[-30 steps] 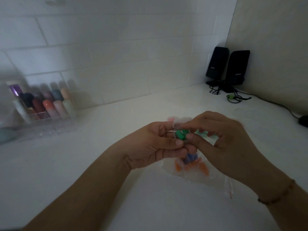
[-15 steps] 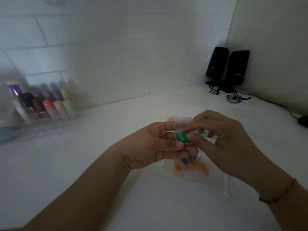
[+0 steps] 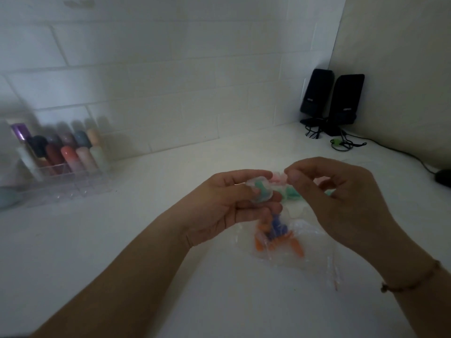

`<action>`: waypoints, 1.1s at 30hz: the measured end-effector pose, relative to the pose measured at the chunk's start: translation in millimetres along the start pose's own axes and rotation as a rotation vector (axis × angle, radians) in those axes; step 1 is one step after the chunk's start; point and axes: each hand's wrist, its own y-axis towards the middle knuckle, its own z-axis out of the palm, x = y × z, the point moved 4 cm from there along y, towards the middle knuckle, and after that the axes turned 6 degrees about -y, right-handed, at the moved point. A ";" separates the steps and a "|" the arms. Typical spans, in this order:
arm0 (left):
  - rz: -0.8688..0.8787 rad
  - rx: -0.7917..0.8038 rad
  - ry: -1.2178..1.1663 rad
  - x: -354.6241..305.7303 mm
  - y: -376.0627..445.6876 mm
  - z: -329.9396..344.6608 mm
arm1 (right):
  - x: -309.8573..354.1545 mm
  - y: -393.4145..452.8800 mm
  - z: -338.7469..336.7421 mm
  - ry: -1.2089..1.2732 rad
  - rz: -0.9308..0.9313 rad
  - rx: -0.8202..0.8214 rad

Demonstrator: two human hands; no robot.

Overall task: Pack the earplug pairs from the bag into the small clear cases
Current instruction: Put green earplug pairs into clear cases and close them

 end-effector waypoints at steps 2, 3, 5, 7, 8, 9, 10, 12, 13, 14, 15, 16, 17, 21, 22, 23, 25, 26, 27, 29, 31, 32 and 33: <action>0.057 -0.004 0.120 -0.1 -0.6 1.7 | -1.3 -0.2 5.7 -0.031 -0.001 0.067; 0.096 0.005 0.178 -0.3 -1.2 2.9 | -1.0 -0.7 8.7 -0.065 -0.026 0.102; 0.179 0.028 0.275 -1.6 -3.1 6.4 | 0.9 -2.5 12.2 -0.109 -0.085 0.137; 0.238 0.053 0.328 -3.3 -4.4 8.9 | 2.2 -3.7 13.1 -0.076 -0.103 0.133; 0.260 0.054 0.355 -3.7 -4.3 9.9 | 2.7 -3.7 13.2 -0.062 -0.108 0.120; 0.284 0.041 0.385 -3.2 -4.2 11.1 | 3.3 -3.6 13.0 -0.060 -0.106 0.102; 0.327 0.011 0.446 -2.5 -4.1 12.3 | 3.9 -3.4 12.6 -0.058 -0.098 0.086; 0.517 -0.132 0.734 -4.1 -5.6 15.2 | 3.8 -1.6 9.9 -0.039 -0.065 0.075; 0.626 -0.212 0.881 -4.9 -7.1 16.8 | 2.6 0.1 7.9 -0.034 -0.039 0.082; 0.719 -0.266 0.964 -5.2 -8.9 19.3 | 0.6 2.4 5.6 -0.032 -0.008 0.093; 0.796 -0.287 1.020 -5.5 -10.0 22.6 | -2.1 4.3 2.9 -0.028 0.022 0.099; 0.864 -0.292 1.092 -6.2 -10.0 27.0 | -5.0 5.4 0.4 -0.015 0.049 0.096; 0.916 -0.306 1.183 -7.1 -8.8 32.5 | -7.6 6.0 -1.6 0.002 0.071 0.096; 0.903 -0.354 1.402 -15.5 3.6 52.3 | -14.1 12.3 -17.6 0.098 0.097 0.104; 0.863 -0.346 1.434 -17.4 9.7 57.9 | -20.5 16.6 -31.6 0.117 0.105 0.011; 0.800 -0.330 1.452 -18.5 17.9 62.8 | -31.5 20.5 -51.1 0.150 0.141 -0.157; 0.637 -0.268 1.466 -17.1 42.0 71.4 | -65.0 19.9 -95.6 0.207 0.283 -0.580; 0.568 -0.227 1.491 -14.1 56.5 75.4 | -81.6 15.5 -113.2 0.221 0.365 -0.750; 0.512 -0.177 1.536 -9.9 71.7 79.7 | -97.0 10.0 -124.6 0.238 0.448 -0.859; 0.415 -0.075 1.649 1.2 101.0 87.3 | -122.6 2.8 -132.2 0.285 0.574 -0.934; 0.324 0.004 1.745 13.0 125.5 91.3 | -136.9 1.3 -131.6 0.309 0.623 -0.949; 0.287 0.032 1.772 18.6 134.9 92.3 | -140.2 1.5 -130.7 0.291 0.631 -0.947; 0.263 0.050 1.784 23.7 142.1 93.8 | -142.0 2.0 -130.1 0.264 0.633 -0.941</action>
